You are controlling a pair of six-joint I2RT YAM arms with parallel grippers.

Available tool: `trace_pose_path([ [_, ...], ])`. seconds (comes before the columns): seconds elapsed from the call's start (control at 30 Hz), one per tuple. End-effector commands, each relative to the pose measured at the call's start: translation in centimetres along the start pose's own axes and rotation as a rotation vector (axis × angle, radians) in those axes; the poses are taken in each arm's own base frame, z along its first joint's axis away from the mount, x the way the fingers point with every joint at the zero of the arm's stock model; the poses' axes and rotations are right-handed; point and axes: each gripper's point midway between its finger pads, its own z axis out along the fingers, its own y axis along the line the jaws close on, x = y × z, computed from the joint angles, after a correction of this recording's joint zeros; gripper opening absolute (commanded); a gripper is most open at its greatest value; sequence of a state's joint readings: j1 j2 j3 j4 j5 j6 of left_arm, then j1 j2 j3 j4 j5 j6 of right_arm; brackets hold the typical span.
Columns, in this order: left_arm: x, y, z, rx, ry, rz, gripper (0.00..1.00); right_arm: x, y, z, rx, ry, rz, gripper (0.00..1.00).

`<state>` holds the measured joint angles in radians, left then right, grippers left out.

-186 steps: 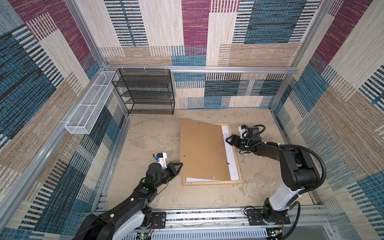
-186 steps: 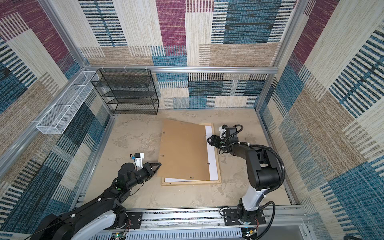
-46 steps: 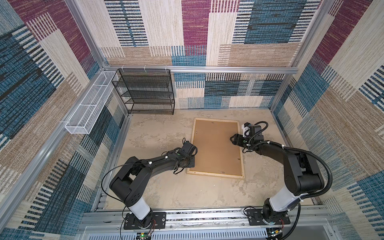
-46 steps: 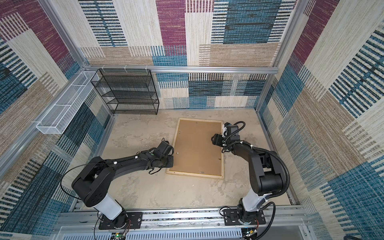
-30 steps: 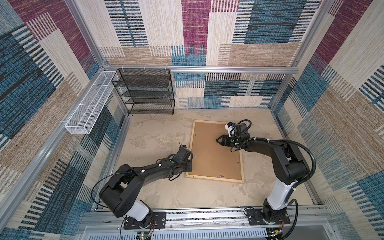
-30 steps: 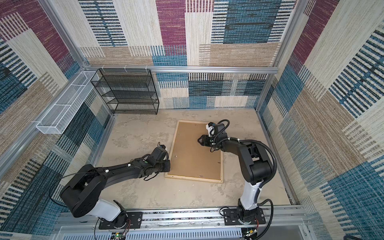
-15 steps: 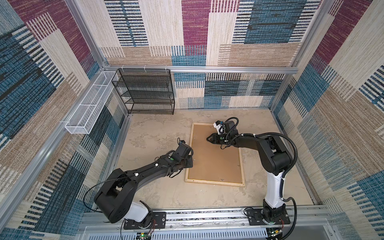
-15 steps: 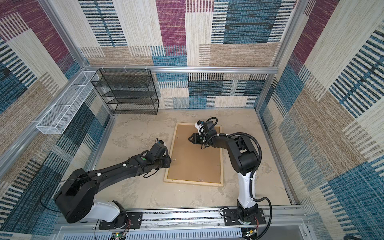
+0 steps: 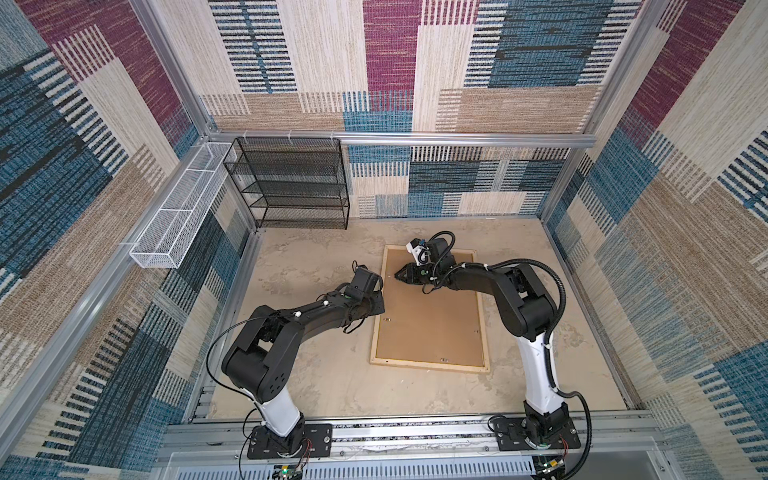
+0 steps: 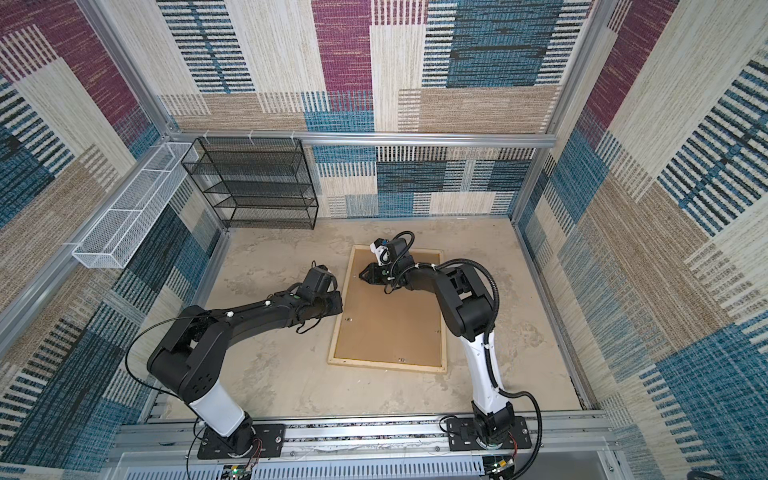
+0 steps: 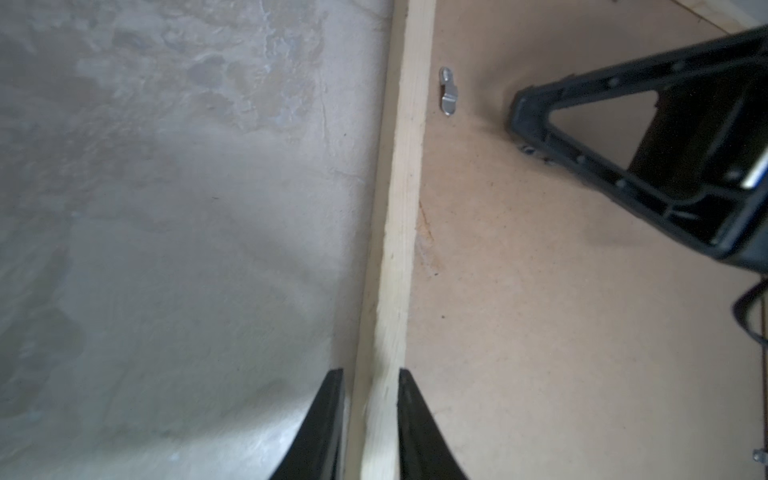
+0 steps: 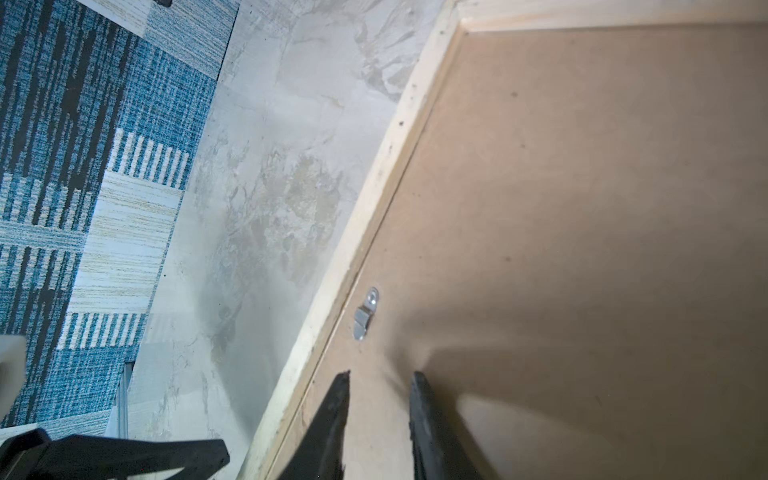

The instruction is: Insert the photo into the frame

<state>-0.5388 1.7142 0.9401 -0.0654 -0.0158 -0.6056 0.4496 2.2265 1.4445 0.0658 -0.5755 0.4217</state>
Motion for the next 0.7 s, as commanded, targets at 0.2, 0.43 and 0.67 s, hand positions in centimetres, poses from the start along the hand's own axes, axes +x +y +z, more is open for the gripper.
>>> trace_pose_path([
  [0.2,0.0,-0.3,0.7,0.01,0.013,-0.005,0.21,-0.1,-0.1,1.4,0.006,0.013,0.024,0.22],
  [0.43,0.8,-0.1,1.6,0.011,0.048,-0.028,0.17,0.1,0.2,2.1,-0.023,0.029,0.051,0.22],
  [0.67,1.3,-0.3,2.0,0.024,0.069,-0.037,0.14,0.9,0.7,2.9,-0.097,0.062,0.112,0.21],
])
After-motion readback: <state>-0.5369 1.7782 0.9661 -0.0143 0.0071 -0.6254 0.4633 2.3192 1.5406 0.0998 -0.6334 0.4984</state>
